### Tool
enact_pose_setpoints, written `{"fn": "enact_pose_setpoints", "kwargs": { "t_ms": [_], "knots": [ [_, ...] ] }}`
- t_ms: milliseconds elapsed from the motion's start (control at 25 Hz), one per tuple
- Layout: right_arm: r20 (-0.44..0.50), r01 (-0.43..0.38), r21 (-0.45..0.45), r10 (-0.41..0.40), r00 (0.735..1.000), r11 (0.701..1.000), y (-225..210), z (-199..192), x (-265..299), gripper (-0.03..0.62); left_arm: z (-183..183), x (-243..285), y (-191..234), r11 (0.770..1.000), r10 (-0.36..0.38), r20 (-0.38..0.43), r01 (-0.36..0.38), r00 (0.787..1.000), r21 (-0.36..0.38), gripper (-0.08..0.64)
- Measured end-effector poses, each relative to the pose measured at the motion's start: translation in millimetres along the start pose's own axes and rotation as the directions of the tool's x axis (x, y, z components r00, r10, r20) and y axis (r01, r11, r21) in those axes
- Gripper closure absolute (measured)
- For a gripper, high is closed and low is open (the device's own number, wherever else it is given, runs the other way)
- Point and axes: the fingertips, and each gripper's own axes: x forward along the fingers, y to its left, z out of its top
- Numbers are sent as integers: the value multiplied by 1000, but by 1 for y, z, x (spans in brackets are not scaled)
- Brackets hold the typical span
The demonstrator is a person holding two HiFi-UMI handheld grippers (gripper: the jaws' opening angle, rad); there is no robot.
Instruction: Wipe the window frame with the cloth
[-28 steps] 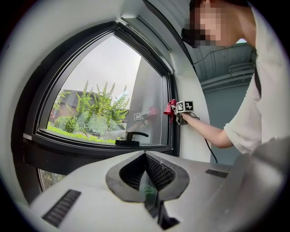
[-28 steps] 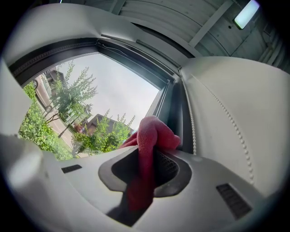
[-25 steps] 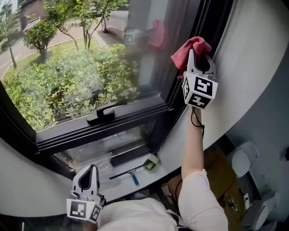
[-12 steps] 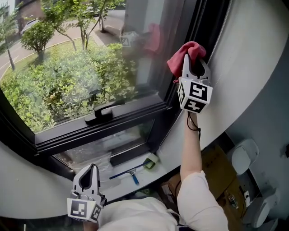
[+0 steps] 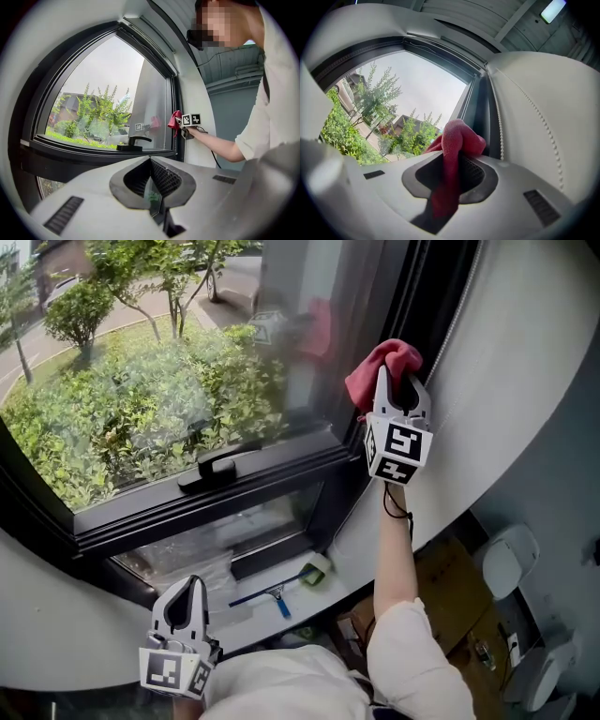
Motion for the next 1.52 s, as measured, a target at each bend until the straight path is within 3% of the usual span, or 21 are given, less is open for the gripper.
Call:
{"fn": "enact_pose_setpoints", "kwargs": {
  "t_ms": [880,1520],
  "knots": [
    [-71,-10,-67,5,997,998,23,-54,-26,503,-3,-8,3,1000,14,0,-14,1000,-11,552],
    [-103,-26,-53,21,994,998,39,-92,-45,503,-3,-8,0,1000,17,5,-17,1000,-10,552]
  ]
}}
